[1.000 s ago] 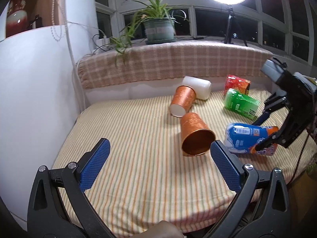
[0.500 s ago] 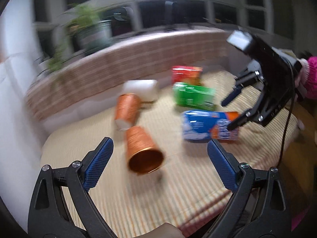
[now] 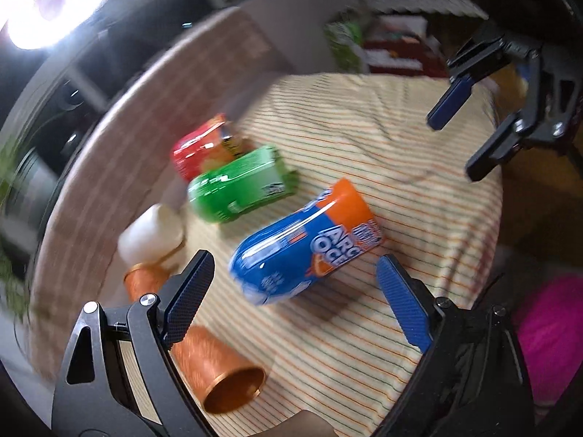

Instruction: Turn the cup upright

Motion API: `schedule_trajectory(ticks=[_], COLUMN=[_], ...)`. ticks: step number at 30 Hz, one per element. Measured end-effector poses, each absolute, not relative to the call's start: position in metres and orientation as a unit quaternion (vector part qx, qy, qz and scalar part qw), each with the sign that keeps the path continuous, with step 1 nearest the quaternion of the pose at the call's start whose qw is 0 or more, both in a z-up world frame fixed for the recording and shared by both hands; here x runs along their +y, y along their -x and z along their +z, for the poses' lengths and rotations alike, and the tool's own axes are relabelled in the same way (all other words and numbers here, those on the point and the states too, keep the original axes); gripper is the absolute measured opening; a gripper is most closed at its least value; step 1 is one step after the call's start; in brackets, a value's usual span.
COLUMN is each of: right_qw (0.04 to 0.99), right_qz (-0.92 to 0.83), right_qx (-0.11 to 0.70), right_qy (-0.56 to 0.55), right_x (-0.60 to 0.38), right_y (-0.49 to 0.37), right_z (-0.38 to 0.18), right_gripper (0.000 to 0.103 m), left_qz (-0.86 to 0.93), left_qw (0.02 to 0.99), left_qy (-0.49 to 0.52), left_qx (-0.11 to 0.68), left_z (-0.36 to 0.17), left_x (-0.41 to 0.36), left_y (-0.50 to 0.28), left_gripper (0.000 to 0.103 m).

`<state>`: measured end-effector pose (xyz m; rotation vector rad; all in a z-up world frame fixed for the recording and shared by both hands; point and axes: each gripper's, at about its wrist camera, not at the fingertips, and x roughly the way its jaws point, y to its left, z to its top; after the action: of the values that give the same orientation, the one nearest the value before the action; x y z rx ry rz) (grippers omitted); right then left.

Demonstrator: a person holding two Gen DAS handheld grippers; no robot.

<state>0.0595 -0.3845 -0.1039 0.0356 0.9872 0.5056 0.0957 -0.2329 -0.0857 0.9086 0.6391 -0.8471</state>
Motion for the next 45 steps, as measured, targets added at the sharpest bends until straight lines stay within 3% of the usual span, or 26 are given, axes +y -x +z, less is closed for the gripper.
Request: schedule_trajectory(ticks=[9, 16, 18, 20, 31, 45], right_qw=[0.846, 0.847, 0.847, 0.847, 0.846, 0.852], right_qz=[0.197, 0.174, 0.175, 0.175, 0.184, 0.199], right_qx=[0.481, 0.479, 0.479, 0.479, 0.477, 0.464], right_qy=[-0.114, -0.149, -0.150, -0.151, -0.149, -0.139], right_x=[-0.417, -0.435, -0.435, -0.435, -0.425, -0.401], right_y=[-0.015, 0.002, 0.002, 0.001, -0.013, -0.025], right_z=[-0.124, -0.125, -0.123, -0.123, -0.124, -0.119], right_gripper=[0.062, 0.062, 0.063, 0.062, 0.062, 0.062], left_qz=[-0.407, -0.415, -0.416, -0.416, -0.417, -0.375], left_qw=[0.663, 0.634, 0.631, 0.635, 0.689, 0.819], left_qy=[-0.558, -0.585, -0.587, -0.583, -0.500, -0.272], left_qx=[0.287, 0.288, 0.290, 0.288, 0.319, 0.339], left_z=[-0.135, -0.157, -0.161, -0.162, -0.140, -0.103], left_x=[-0.269, -0.287, -0.288, -0.290, -0.279, -0.213], left_y=[-0.099, -0.111, -0.112, -0.113, -0.128, -0.141], left_gripper=[0.094, 0.093, 0.086, 0.086, 0.074, 0.072])
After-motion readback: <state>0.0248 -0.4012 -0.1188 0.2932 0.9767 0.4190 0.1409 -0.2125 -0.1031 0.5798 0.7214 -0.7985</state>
